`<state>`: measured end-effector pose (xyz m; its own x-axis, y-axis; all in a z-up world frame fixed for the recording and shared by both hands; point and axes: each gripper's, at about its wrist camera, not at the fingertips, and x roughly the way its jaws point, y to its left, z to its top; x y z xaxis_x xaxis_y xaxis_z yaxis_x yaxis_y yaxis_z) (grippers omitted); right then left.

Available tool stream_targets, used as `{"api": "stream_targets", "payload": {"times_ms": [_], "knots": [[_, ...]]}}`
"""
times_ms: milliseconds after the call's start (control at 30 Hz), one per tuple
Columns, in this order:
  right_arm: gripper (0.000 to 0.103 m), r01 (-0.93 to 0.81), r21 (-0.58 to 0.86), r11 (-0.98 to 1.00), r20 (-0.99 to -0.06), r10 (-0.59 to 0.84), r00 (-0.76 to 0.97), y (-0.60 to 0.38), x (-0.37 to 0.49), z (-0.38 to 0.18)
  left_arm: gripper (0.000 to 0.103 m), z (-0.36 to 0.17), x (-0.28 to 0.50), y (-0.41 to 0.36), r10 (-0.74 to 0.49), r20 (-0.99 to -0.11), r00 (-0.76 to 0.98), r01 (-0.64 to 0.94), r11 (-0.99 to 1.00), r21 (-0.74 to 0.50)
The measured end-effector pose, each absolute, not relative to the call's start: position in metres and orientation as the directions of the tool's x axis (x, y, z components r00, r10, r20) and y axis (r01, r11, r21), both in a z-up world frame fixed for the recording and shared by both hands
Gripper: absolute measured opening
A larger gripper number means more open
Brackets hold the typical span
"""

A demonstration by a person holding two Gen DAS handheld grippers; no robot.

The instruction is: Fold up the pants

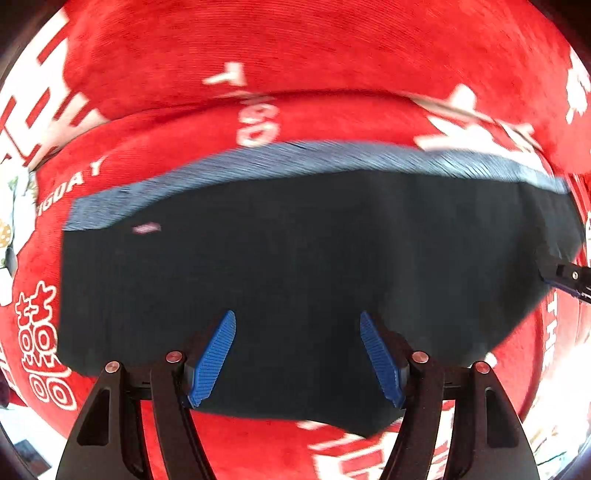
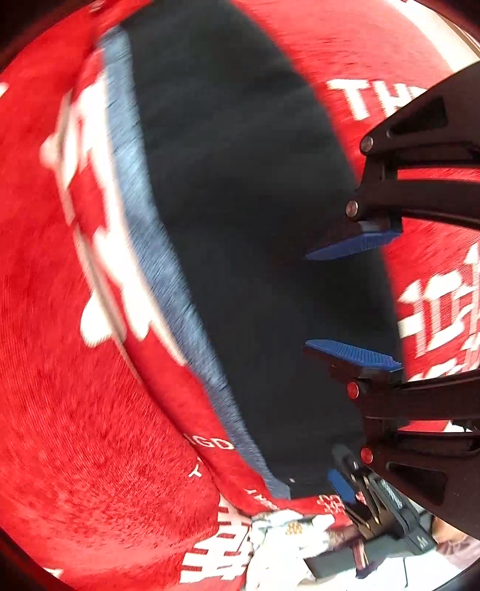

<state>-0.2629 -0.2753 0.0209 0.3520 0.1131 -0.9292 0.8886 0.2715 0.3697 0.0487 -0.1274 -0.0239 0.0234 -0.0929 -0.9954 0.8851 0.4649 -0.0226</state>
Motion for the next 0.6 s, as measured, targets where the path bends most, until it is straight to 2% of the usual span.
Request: {"api": "stream_targets", "payload": {"times_ms": [167, 233, 333, 500, 600], "knots": [[0.049, 0.888, 0.407, 0.214, -0.912, 0.143, 0.384, -0.275, -0.321, 0.019, 0.071, -0.037, -0.005, -0.133, -0.030, -0.999, 0.024, 0.900, 0.436, 0.008], [0.049, 0.889, 0.420, 0.184, -0.905, 0.162, 0.394, -0.274, -0.340, 0.012, 0.079, -0.041, -0.021, -0.133, -0.017, -0.995, 0.101, 0.905, 0.416, 0.085], [0.049, 0.871, 0.471, 0.142, -0.877, 0.181, 0.445, -0.276, -0.352, 0.006, 0.080, -0.038, -0.030, -0.133, -0.011, -0.987, 0.162, 0.902, 0.407, 0.143], [0.049, 0.802, 0.595, 0.051, -0.795, 0.185, 0.578, -0.286, -0.349, -0.007, 0.083, -0.040, -0.028, -0.133, 0.003, -0.991, 0.132, 0.870, 0.479, 0.117], [0.049, 0.793, 0.609, -0.028, -0.765, 0.244, 0.596, -0.289, -0.331, -0.032, 0.085, -0.042, -0.026, -0.129, -0.001, -0.994, 0.111, 0.867, 0.490, 0.096]]}}
